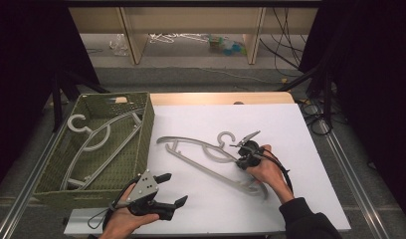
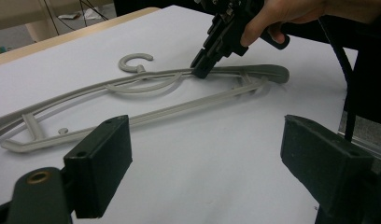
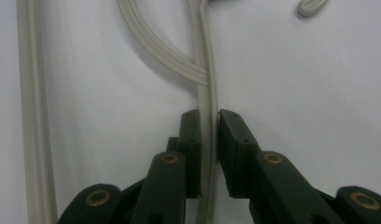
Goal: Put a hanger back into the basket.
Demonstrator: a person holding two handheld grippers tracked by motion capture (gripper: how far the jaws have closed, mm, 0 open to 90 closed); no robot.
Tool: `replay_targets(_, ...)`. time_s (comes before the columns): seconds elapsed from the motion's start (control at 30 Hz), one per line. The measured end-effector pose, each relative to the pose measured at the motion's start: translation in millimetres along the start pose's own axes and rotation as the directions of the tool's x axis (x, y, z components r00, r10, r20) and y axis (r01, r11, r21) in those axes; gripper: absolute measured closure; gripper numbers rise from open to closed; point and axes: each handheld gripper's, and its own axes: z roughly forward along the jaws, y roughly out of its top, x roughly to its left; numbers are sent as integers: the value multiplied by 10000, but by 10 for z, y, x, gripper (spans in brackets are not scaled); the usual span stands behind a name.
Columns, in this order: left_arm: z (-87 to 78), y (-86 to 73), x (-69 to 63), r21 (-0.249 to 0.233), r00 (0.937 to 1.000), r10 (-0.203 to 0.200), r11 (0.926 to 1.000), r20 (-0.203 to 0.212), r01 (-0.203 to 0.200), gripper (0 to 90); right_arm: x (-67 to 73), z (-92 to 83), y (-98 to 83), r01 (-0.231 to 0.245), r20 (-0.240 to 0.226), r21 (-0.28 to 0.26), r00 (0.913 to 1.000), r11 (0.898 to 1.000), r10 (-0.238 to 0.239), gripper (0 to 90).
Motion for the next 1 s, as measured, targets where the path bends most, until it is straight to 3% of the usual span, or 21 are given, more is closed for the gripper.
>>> replay_targets(0.03,8,-7,-12,25,9998,-196,9998,0,196,163,-1,6,10,58,-4,-10,10000,10000,-58,790)
replay_targets(0.1,12,-5,-2,79,10000,52,10000,8,-52,163,9,15,29,197,180,88,9996,9998,-198,787)
replay_targets(0.17,18,-10,-15,-22,9998,-165,9999,56,165,163,32,18,57,220,255,295,9994,9993,-227,785)
replay_targets(0.2,10,-5,-14,11,10000,-78,10000,25,78,163,34,19,68,296,304,376,9991,9989,-307,784)
replay_targets(0.33,3,-2,-3,12,10000,53,10000,27,-53,164,15,21,68,145,181,347,9997,9993,-151,801)
replay_targets(0.4,6,-3,-12,-11,9998,-185,9998,4,185,164,33,20,85,420,236,484,9988,9979,-432,818)
replay_targets(0.47,14,-6,-8,-11,9998,-170,9999,35,170,164,34,19,88,463,259,485,9985,9978,-476,819)
replay_targets(0.53,17,-5,6,156,9998,179,9997,16,-179,164,10,12,78,409,94,371,9991,9985,-413,819)
replay_targets(0.57,27,-9,4,144,10000,72,9999,37,-73,164,0,3,70,423,69,374,9991,9984,-426,819)
replay_targets(0.7,57,-6,8,226,10000,3,9997,16,-3,164,-42,-86,26,954,143,562,9952,9938,-964,821)
replay_targets(0.83,105,13,25,384,9997,239,9990,21,-240,164,-46,-236,-55,1562,376,548,9867,9862,-1583,820)
replay_targets(0.9,142,42,36,383,9999,171,9991,9,-171,164,-39,-319,-91,1778,465,496,9825,9828,-1801,821)
replay_targets(0.97,200,67,33,370,9995,-293,9989,92,289,164,-23,-390,-123,1891,447,500,9805,9807,-1913,820)
replay_targets(1.0,234,82,42,456,9993,-339,9984,173,331,164,0,-466,-160,2039,471,382,9775,9782,-2056,820)
